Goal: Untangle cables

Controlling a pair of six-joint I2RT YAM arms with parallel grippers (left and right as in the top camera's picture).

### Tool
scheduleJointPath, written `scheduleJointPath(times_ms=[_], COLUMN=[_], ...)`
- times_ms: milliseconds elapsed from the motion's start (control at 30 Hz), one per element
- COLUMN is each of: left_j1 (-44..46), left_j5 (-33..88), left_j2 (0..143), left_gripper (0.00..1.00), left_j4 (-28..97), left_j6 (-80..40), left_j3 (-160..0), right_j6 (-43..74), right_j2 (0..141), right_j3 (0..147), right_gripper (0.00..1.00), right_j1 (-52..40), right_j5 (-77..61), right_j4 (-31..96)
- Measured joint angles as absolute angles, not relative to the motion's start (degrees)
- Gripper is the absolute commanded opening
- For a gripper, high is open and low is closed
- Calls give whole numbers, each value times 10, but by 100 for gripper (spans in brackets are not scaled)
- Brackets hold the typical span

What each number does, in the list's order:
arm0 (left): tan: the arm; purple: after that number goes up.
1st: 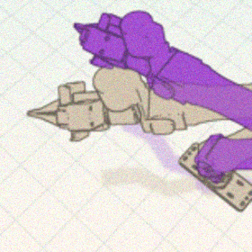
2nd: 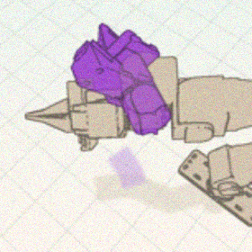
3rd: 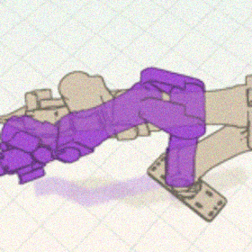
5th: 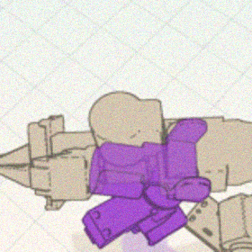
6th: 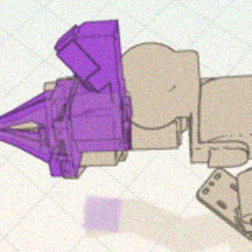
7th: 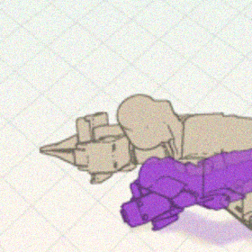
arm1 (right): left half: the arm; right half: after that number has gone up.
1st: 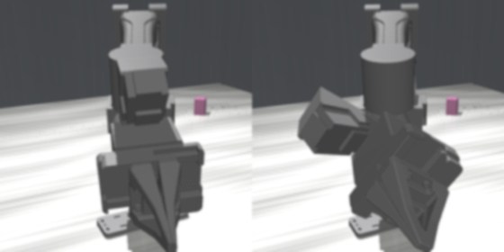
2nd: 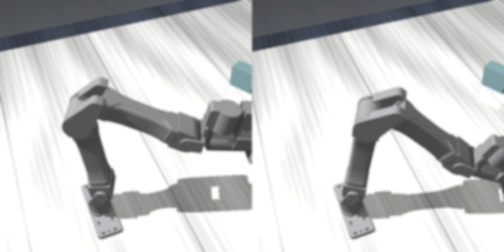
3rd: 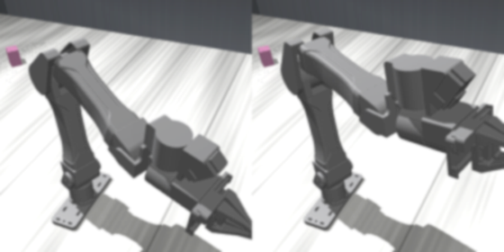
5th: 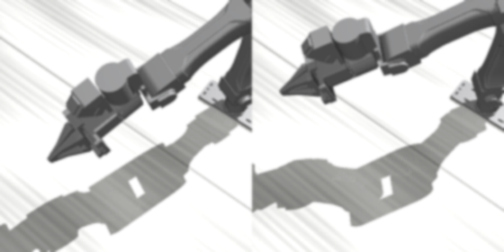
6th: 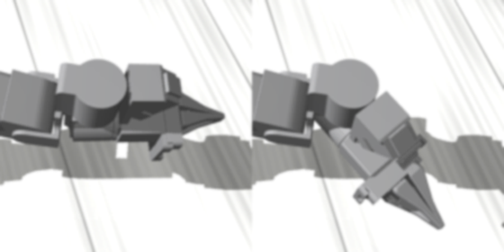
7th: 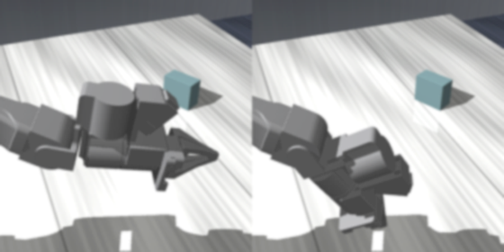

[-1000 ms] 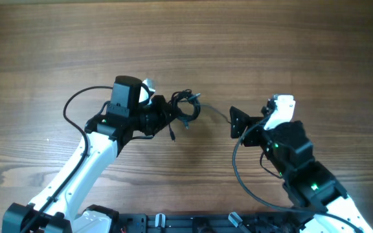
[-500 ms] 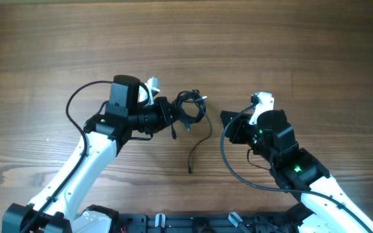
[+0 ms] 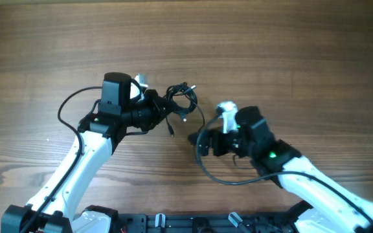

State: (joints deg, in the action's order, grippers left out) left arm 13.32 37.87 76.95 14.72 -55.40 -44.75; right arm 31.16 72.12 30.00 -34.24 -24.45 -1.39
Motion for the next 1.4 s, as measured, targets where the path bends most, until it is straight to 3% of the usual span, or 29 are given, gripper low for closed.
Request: scheduleJointPath(times_ms=[100,233,367,800,1133,1400], left_j1=[133,133,133,133,201,237], left_j5=[374,374,374,327,361,386], left_j2=[769,769,769,769,769,769], left_gripper=[4,4,4,4,4,4], left_j4=[147,152,170,204,217,217], left_j6=[-586,-607,-600,-393,-381,-471], left_j3=[-448,-448,-448,-448,-448,-448], right_j6=[301,311,323,419,449,423], right_j2=[779,820,820,670,676,703], right_j3=[299,296,296,295,295,294], right_gripper=[59,5,4,5,5,5], right_j1=[-353,-354,-352,-273,-273,-273], right_j5=[-260,-263,-250,-334,-201,-109], right_j4=[-78,-126,-152,-205,-279,-288])
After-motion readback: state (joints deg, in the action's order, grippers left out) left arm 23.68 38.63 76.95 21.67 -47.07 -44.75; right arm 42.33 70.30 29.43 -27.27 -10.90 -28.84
